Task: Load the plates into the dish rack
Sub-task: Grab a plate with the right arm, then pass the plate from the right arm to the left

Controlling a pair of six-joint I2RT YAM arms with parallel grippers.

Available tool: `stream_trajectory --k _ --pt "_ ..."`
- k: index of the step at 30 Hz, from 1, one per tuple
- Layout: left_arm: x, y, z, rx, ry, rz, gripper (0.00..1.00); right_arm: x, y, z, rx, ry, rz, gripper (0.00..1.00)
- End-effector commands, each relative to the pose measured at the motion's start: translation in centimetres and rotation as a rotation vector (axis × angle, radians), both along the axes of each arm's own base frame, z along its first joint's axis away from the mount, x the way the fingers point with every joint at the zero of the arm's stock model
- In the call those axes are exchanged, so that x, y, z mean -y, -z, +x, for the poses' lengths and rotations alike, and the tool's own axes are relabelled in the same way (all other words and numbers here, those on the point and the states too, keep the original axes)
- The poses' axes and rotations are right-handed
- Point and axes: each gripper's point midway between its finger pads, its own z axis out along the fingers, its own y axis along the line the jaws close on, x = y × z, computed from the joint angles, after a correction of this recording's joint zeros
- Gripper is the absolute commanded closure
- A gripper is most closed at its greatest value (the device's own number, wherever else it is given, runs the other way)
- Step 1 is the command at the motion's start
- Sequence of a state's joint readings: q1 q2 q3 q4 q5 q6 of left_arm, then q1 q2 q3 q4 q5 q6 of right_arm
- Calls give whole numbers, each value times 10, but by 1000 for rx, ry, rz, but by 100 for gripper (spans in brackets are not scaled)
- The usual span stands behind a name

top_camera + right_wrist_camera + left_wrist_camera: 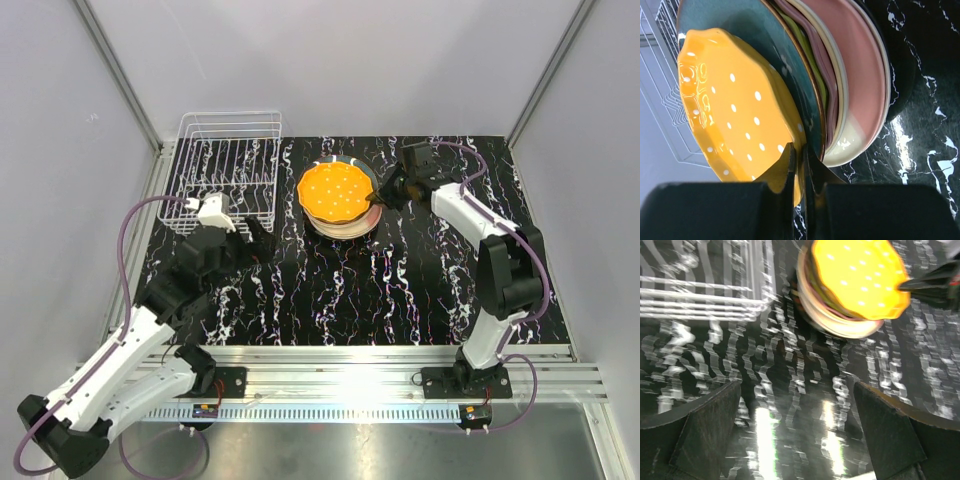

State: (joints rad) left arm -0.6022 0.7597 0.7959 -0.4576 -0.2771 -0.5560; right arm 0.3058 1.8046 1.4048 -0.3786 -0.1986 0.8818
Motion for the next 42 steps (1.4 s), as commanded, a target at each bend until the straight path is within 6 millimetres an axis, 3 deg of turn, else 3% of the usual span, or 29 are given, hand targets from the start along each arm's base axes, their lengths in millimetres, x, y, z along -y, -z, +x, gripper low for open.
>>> stream_trajectory --k 1,11,19,26,33,34,35,42 --pt "34 -24 1 11 72 -215 1 -21 -90 9 230 -27 193 100" --pt "66 -21 15 -73 115 -302 1 -19 -103 1 257 -8 266 100" --pt "85 -14 27 -110 140 -359 1 -16 -125 -9 301 3 307 100" --pt "100 -13 37 -144 153 -444 1 -15 -123 -20 304 -3 330 100" --pt "110 -27 56 -99 154 -535 1 -12 -126 -38 313 -8 353 100" --pt "112 -24 58 -114 153 -553 1 -12 -121 -42 300 -9 355 100" --pt "116 -23 58 -123 171 -565 1 -13 -131 -43 334 -18 377 100" --pt "127 -7 65 -170 188 -602 1 -10 -147 -59 366 -29 403 100"
